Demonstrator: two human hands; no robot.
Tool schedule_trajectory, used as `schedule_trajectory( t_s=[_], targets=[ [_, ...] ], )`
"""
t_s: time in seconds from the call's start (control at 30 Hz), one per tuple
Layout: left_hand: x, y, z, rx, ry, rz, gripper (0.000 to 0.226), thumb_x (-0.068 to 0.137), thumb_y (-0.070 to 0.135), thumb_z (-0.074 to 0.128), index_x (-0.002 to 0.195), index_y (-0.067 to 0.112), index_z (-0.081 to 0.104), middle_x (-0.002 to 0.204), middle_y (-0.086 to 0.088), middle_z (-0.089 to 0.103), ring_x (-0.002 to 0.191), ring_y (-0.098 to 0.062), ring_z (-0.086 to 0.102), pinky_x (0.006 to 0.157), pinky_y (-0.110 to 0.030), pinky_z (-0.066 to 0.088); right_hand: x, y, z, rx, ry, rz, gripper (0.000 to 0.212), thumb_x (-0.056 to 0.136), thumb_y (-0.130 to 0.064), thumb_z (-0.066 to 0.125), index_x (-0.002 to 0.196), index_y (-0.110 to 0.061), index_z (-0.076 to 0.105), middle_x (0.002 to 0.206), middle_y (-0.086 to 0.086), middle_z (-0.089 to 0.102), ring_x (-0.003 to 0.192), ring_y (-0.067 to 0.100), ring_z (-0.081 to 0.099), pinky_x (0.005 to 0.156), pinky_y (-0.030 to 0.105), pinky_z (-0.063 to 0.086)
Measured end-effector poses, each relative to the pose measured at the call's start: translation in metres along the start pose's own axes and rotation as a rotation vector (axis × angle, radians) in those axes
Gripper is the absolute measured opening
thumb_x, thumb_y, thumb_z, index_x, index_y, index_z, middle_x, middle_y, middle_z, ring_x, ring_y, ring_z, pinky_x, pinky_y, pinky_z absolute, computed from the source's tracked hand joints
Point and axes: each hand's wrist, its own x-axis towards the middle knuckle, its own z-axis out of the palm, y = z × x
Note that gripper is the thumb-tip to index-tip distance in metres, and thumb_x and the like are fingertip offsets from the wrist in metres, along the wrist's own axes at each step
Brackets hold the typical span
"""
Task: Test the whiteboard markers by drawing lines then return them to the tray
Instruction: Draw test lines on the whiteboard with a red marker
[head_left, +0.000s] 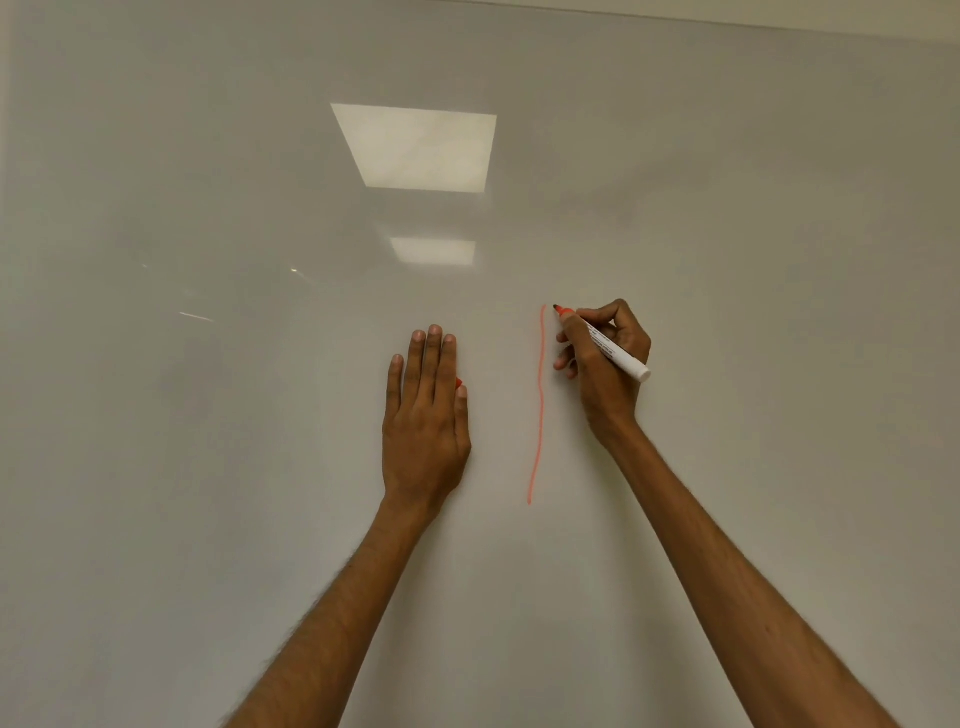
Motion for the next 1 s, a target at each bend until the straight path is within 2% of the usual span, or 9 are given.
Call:
schedule_trajectory(
  t_s=[0.33,0.6,1.0],
  targets=[
    [0.000,0.001,-0.001,-0.011,-0.007,-0.004,0.053,0.104,0.021,0.029,0.154,0.004,0.026,0.162,-0.010,0.022,0.152,-0.023,0.014,0.124,-0.045,0.015,0.001,0.000,0.002,-0.064,-0.020,-0.031,0.023,0.092,-0.001,0.064,0.079,0.007,0.047,0.090,0.023,0.070,0.048,0.024,0.058,0.043,0.022,0.041],
    [0.000,0.000,0.000,-0.003,0.003,-0.004,0.052,0.105,0.022,0.028,0.154,0.003,0.026,0.162,-0.011,0.023,0.152,-0.023,0.015,0.124,-0.044,0.013,-0.007,0.005,-0.005,-0.088,-0.048,-0.036,0.026,0.091,0.000,0.064,0.077,0.009,0.044,0.080,0.022,0.067,0.048,0.028,0.057,0.046,0.027,0.044],
    [0.000,0.000,0.000,0.003,0.005,-0.002,0.052,0.105,0.022,0.029,0.153,0.003,0.027,0.162,-0.012,0.023,0.152,-0.023,0.016,0.124,-0.044,0.014,-0.033,0.013,-0.016,-0.068,-0.059,-0.001,0.027,0.092,0.003,0.063,0.075,0.009,0.043,0.080,0.029,0.064,0.053,0.017,0.064,0.046,0.026,0.044]
  ],
)
